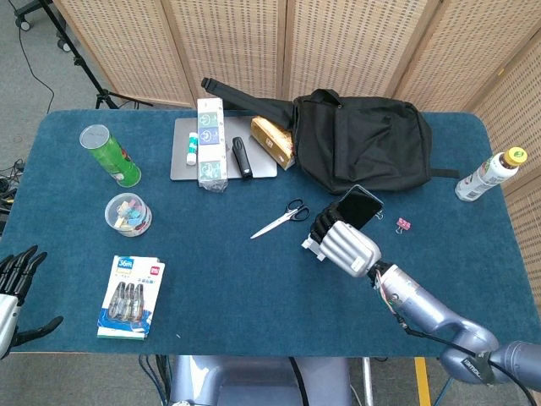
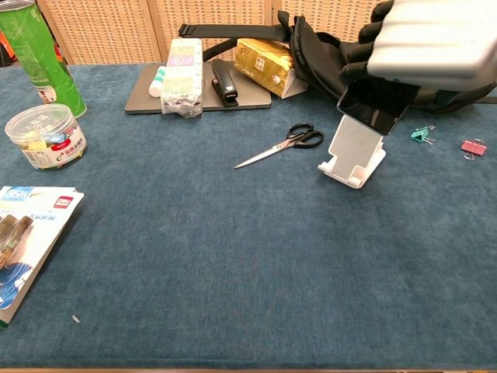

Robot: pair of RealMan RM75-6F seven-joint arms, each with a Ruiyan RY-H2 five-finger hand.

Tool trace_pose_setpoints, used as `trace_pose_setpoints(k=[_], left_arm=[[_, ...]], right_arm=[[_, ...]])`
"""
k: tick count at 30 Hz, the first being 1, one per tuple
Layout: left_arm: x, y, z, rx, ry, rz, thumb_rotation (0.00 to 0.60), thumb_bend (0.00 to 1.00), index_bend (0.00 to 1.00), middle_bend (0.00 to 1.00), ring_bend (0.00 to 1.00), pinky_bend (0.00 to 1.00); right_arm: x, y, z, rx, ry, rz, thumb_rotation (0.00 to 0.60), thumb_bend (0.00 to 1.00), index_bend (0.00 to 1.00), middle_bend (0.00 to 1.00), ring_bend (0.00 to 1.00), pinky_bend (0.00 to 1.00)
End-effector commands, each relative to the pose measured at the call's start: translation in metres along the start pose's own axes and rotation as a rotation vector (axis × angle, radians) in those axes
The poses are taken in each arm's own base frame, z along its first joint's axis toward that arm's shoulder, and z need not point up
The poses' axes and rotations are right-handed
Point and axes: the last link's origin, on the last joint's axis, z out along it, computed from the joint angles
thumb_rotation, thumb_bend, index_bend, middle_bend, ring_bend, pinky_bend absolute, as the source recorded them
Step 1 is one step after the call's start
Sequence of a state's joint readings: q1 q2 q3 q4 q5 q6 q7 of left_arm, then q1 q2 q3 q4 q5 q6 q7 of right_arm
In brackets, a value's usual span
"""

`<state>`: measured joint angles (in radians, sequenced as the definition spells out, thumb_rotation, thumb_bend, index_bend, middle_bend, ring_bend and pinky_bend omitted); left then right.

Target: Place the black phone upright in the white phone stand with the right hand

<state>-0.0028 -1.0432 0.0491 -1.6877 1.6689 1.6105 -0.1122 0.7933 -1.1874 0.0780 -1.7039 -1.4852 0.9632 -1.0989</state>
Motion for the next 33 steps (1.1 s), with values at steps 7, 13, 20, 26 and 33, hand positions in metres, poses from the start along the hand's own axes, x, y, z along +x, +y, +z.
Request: trace_pose_setpoints(k=[7, 13, 20, 26, 33], left_arm=[[0.004, -0.004, -0.002, 0.001, -0.006, -0.009, 0.600, 0.00, 0.00, 0.00, 0.00, 0.00], [0.003, -0.005, -0.002, 0.003, -0.007, -0.007, 0.600, 0.00, 0.00, 0.00, 0.00, 0.00], [0.002, -0.005, -0.002, 0.007, -0.005, -0.007, 0.600, 0.00, 0.00, 0.00, 0.00, 0.00], [0.003, -0.006, -0.002, 0.007, -0.005, -0.010, 0.600, 0.00, 0.00, 0.00, 0.00, 0.00], [0.004, -0.006, -0.002, 0.006, -0.004, -0.013, 0.600, 0.00, 0.00, 0.00, 0.00, 0.00]], right_arm=[[0.029, -0.035, 0.038, 0.017, -0.073, -0.003, 0.600, 0.54, 0.60, 0.49, 0.43, 0.43], [0.034, -0.051, 0.044, 0.030, -0.086, -0.004, 0.600, 0.54, 0.60, 0.49, 0.43, 0.43], [0.032, -0.054, 0.052, 0.012, -0.060, -0.127, 0.600, 0.54, 0.60, 0.48, 0.43, 0.43], [0.026, -0.054, 0.054, -0.007, -0.076, -0.186, 0.600, 0.54, 0.60, 0.48, 0.43, 0.43], [0.018, -0.061, 0.050, 0.029, -0.088, -0.268, 0.600, 0.54, 0.60, 0.48, 0.43, 0.43]])
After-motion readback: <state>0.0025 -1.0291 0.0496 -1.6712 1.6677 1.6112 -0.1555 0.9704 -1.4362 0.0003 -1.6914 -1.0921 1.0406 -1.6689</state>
